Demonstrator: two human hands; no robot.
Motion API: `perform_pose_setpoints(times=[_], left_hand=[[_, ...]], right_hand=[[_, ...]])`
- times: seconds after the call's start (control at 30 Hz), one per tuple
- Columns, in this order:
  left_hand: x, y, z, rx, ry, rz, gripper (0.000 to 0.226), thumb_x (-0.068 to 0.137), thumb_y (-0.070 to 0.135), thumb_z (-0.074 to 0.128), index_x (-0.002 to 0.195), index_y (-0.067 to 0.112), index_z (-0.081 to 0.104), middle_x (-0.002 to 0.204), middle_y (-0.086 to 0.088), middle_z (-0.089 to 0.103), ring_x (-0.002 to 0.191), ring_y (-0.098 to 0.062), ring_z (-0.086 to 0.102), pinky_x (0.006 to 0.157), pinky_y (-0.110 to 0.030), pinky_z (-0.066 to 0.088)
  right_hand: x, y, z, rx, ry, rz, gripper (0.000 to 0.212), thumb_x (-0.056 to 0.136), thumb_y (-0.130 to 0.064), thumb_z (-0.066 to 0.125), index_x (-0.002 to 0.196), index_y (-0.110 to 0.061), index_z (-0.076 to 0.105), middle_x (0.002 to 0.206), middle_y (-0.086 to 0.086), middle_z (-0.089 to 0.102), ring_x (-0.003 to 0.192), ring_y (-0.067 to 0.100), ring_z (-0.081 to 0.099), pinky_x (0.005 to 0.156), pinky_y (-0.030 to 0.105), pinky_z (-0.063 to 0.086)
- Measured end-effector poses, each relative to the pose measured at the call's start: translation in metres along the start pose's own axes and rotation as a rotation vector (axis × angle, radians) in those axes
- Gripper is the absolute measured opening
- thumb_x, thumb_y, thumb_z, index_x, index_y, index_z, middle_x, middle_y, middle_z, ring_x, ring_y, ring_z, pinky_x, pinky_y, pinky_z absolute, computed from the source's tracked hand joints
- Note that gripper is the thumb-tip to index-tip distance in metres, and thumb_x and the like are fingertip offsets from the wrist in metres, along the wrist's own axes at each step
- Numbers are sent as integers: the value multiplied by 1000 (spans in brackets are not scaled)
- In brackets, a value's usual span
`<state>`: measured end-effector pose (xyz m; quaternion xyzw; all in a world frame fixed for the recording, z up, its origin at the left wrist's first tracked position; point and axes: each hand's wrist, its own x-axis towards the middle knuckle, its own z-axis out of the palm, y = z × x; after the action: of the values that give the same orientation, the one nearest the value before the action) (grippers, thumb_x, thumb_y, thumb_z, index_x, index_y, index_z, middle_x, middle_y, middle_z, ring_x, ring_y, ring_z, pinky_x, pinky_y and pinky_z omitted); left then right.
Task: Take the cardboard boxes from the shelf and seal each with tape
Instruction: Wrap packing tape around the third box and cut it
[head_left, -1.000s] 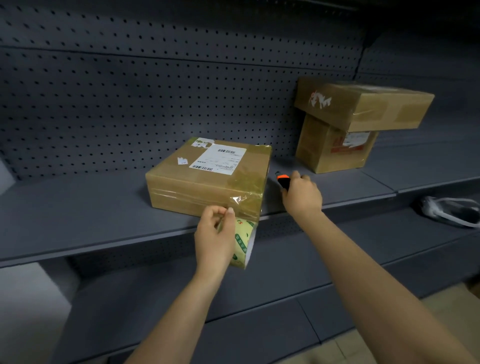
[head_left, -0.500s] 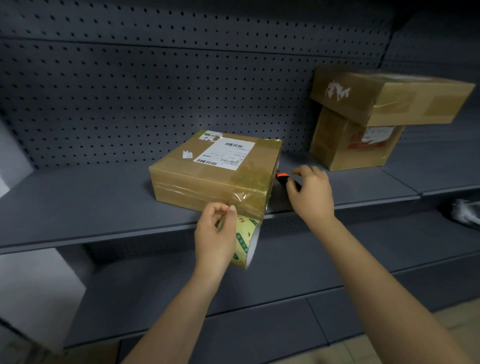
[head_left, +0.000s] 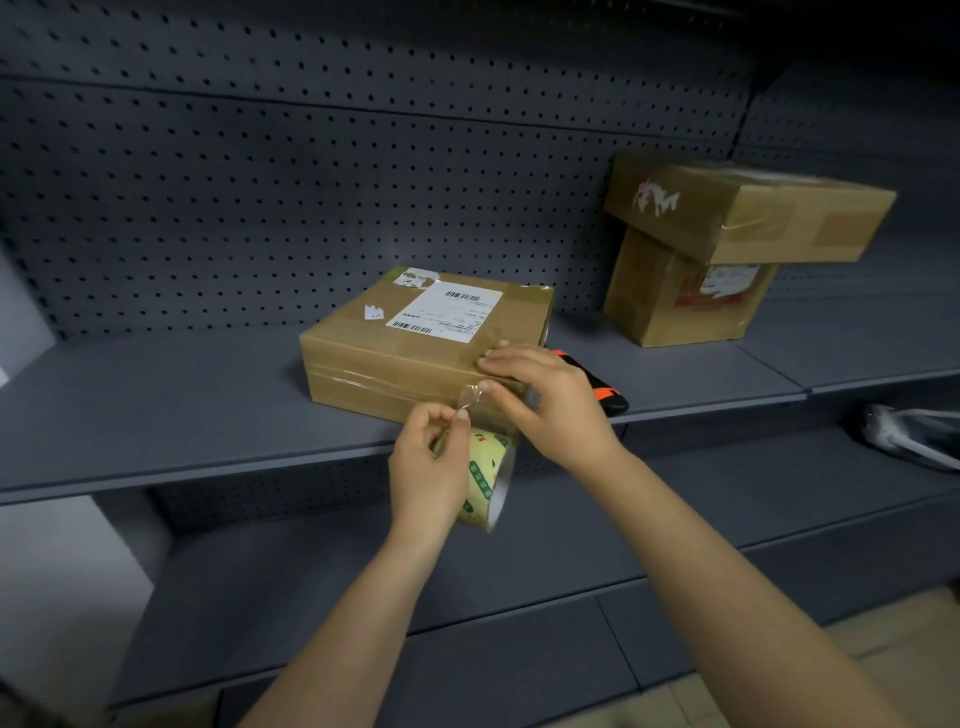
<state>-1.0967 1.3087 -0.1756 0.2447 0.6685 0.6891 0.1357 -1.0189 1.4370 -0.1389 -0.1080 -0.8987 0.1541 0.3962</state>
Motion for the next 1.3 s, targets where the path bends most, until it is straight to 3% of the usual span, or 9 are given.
perform_pose_setpoints(times=[0.1,0.2,0.37,0.53,0.7,0.93,1.03,1.1,1.3], left_hand=[[-1,-6,-4,51,-21,-14,14,95,26,61,82,22,57,84,7,70,79,-4,64,62,-12,43],[-10,-22,-9,98,-44,-85,16,97,26,59,82,19,56,82,2,67,73,-11,60,55,-13,41],[-10,-24,-16,49,-11,-101,14,96,27,59,83,21,57,82,-4,67,74,-19,62,65,-30,47],[-4,-16,-24,-4,17,-89,14,95,29,61,84,21,58,81,-5,68,72,-21,63,68,-36,50],[-1,-12,-29,-27,23,-77,15,95,30,61,83,20,57,79,-6,67,68,-15,58,66,-33,47],[0,-9,-36,-25,28,-75,15,95,31,61,83,23,57,79,-1,69,71,-17,61,72,-42,51],[0,-8,-38,-28,21,-74,15,95,31,61,83,23,57,80,0,69,72,-17,62,75,-45,52],[-1,-7,-37,-31,16,-80,15,95,32,61,83,24,57,81,-2,70,73,-18,62,76,-46,53],[-5,-3,-40,-57,17,-73,13,95,29,62,84,23,58,83,-2,70,79,-22,66,78,-45,53]], right_hand=[[1,5,1,55,24,13,25,88,-22,73,110,-12,75,115,-2,71,114,8,62,101,25,47],[0,6,0,81,21,41,25,88,-21,73,111,-12,74,115,-3,70,114,5,61,102,25,47],[0,6,2,126,22,43,29,81,-21,79,107,-10,74,111,-2,69,109,5,60,99,19,45],[6,5,8,132,-7,88,35,74,-36,83,97,-12,70,105,-3,63,105,14,59,92,34,50],[14,4,16,144,84,91,26,78,-29,81,83,-8,66,92,0,61,95,20,59,82,43,50],[12,7,-3,105,-165,45,41,75,-33,82,108,-15,67,119,-5,58,116,13,53,101,35,46],[11,15,-24,86,-332,8,45,88,-35,68,131,-25,61,147,-10,47,141,3,34,120,29,23],[10,18,-28,55,-388,-1,45,95,-34,59,139,-31,52,151,-11,41,145,0,25,123,30,13],[3,-9,4,80,-198,-34,45,88,-30,71,130,-18,62,138,-1,58,136,9,45,114,40,37]])
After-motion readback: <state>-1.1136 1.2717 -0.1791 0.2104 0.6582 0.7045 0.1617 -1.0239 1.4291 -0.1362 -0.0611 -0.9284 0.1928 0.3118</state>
